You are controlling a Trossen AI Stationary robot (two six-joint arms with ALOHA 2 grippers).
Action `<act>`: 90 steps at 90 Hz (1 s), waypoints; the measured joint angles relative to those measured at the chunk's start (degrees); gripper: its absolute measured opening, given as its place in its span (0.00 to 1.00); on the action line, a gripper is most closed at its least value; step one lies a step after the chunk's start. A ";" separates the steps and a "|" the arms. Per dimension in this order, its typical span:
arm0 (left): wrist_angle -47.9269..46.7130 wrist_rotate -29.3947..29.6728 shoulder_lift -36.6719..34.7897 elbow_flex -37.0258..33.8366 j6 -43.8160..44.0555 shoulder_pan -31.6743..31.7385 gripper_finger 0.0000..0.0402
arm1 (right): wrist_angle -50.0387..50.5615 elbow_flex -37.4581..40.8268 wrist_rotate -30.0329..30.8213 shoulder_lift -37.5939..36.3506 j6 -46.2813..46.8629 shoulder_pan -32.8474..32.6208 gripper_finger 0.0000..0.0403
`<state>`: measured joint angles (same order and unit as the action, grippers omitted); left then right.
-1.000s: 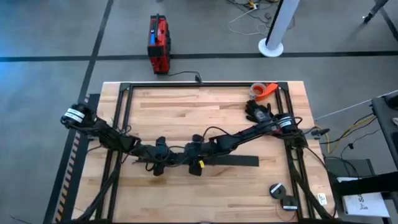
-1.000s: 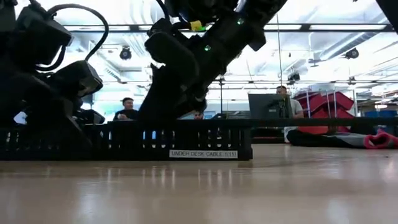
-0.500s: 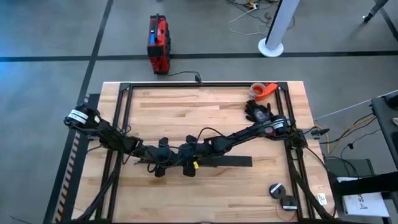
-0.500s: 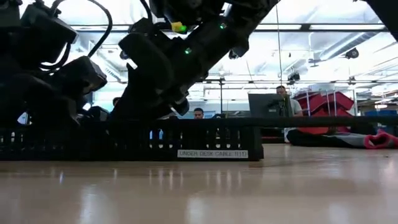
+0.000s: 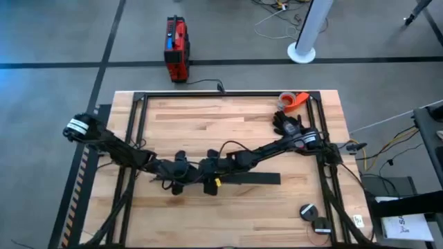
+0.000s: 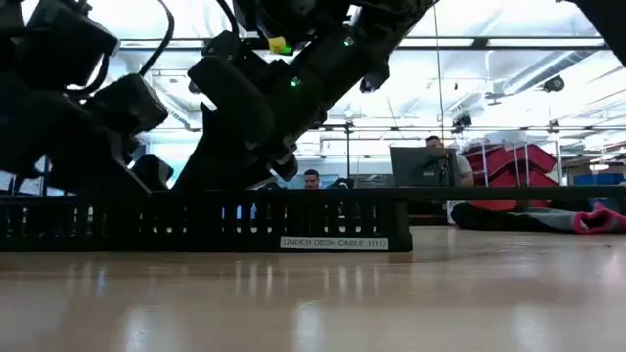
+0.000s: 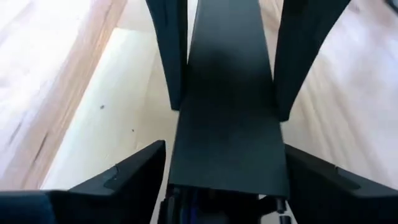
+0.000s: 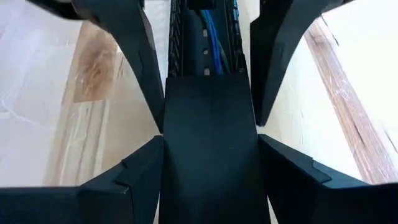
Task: Ziptie cables
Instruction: Close the black cable duct
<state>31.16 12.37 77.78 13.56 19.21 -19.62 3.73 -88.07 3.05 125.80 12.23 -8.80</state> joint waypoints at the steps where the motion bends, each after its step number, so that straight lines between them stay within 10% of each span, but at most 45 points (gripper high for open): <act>1: -0.50 -0.07 -0.33 0.00 0.02 0.00 0.71 | 0.04 0.00 -0.01 0.00 0.01 -0.01 0.53; 47: -39.77 -3.68 -19.65 -0.25 6.45 -4.70 0.79 | 1.53 0.07 -0.39 -0.11 0.23 -0.04 0.53; 90: -31.87 -0.61 -19.00 -7.21 12.65 -9.70 0.77 | 0.83 0.22 -1.81 -0.13 0.39 0.09 0.53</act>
<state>-0.71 11.75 58.78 6.35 31.86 -29.32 4.56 -87.85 1.24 125.67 12.61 -8.71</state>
